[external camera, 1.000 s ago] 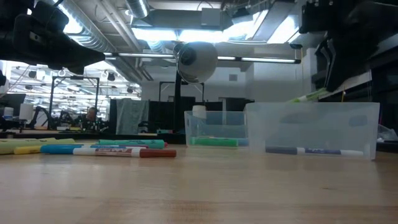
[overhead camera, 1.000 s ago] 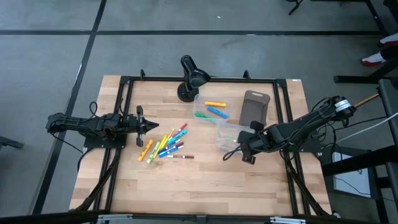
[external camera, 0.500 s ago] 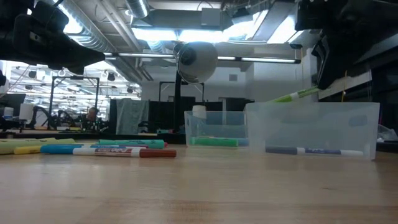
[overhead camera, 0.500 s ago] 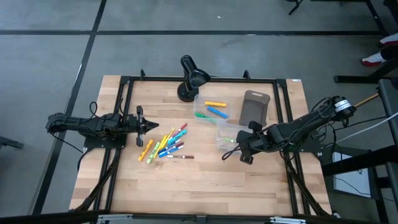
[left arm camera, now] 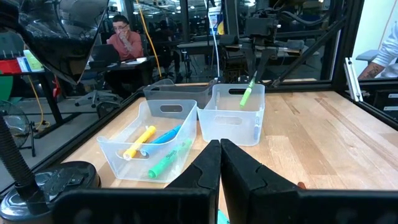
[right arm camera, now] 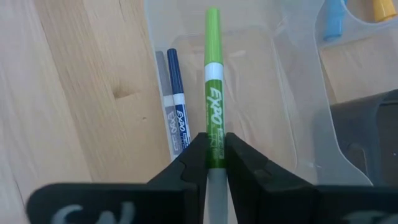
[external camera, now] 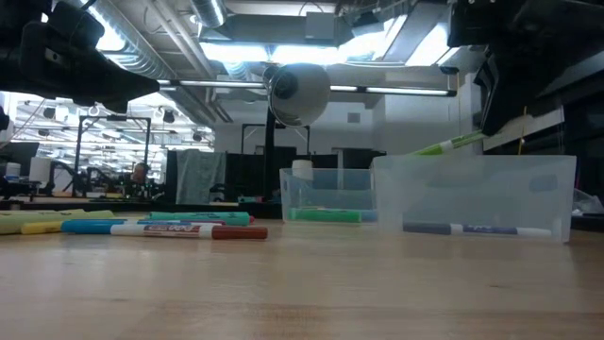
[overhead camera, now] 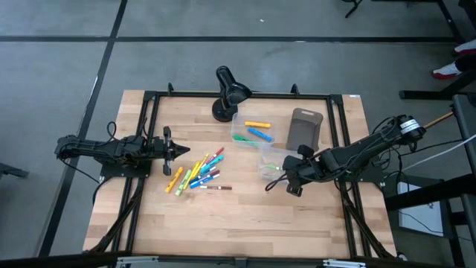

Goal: Pick & Place Markers
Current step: Put the green marker pen into the bottom transparent bin, then put the brown marker pen into the bottom transparent bin

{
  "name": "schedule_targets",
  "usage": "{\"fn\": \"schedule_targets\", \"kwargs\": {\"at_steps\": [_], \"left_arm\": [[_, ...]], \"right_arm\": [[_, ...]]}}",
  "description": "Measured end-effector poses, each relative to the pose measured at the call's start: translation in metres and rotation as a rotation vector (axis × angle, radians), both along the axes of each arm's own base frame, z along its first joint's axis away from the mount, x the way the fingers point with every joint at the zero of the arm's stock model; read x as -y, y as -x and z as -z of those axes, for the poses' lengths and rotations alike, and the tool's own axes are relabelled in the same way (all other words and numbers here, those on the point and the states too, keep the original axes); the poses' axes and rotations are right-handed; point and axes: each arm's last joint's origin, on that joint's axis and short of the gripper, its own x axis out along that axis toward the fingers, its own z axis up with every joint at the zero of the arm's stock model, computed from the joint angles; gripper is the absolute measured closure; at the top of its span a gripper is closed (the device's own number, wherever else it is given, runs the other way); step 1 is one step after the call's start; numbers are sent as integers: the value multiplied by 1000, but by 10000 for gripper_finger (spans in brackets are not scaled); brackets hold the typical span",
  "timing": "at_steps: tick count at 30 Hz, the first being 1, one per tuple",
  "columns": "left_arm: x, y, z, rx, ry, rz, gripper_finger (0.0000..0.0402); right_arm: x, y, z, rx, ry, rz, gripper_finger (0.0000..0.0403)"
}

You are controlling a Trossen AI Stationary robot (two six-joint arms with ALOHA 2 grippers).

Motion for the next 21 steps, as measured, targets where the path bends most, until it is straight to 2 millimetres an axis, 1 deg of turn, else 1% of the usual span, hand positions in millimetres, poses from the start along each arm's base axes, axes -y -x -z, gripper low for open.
{"fn": "schedule_targets", "kwargs": {"at_steps": [10, 14, 21], "left_arm": [[0, 0, 0, 0, 0, 0, 396], [0, 0, 0, 0, 0, 0, 396], [0, 0, 0, 0, 0, 0, 396]], "right_arm": [[0, 0, 0, 7, 7, 16, 346], [1, 0, 0, 31, 9, 77, 333], [2, 0, 0, 33, 5, 87, 301]]}}
